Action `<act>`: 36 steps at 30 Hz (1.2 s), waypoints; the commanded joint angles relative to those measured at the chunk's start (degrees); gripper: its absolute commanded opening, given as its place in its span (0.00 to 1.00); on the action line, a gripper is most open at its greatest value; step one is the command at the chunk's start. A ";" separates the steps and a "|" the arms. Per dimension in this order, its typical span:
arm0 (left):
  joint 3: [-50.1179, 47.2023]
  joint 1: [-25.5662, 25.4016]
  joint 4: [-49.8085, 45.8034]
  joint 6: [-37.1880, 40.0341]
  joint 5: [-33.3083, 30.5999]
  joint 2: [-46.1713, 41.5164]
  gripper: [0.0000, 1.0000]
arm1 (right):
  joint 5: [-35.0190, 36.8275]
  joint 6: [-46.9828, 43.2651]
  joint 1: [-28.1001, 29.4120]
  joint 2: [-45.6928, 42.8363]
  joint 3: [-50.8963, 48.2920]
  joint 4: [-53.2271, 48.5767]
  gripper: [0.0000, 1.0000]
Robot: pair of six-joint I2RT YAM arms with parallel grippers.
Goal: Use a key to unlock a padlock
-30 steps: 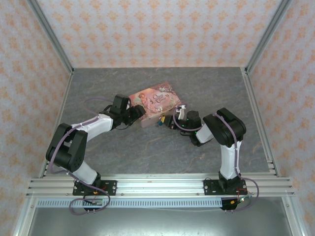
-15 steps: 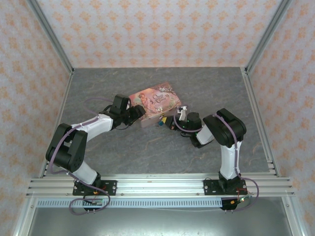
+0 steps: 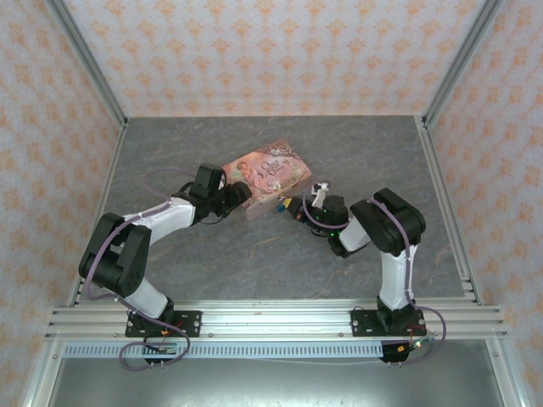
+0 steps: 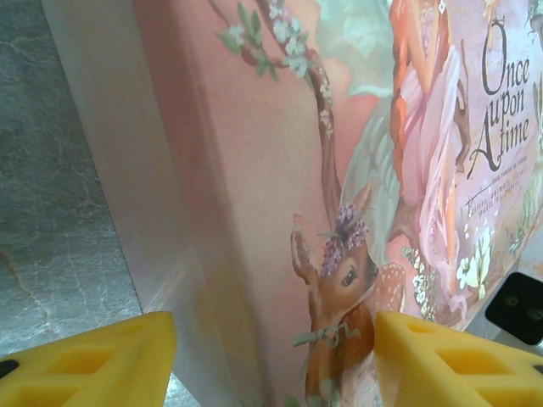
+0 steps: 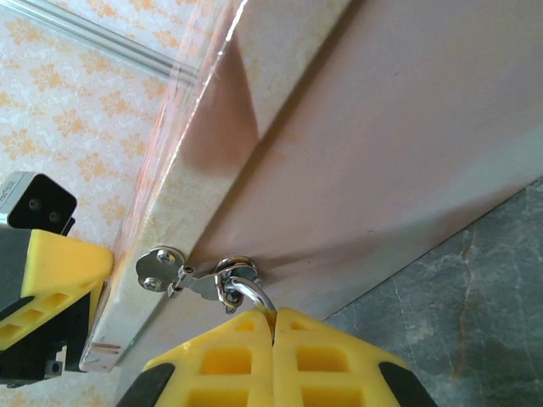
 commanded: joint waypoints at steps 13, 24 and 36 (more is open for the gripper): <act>-3.23 -0.59 -6.13 0.39 -2.58 2.09 0.63 | 5.60 1.10 -0.52 -4.44 0.97 3.21 0.00; -3.14 -0.52 -6.00 0.05 -2.55 2.09 0.64 | 2.68 0.10 -0.96 -1.45 1.57 1.54 0.00; -4.55 -0.01 -6.33 0.57 -2.99 2.09 0.67 | 5.15 1.88 -2.11 -1.19 3.25 1.40 0.00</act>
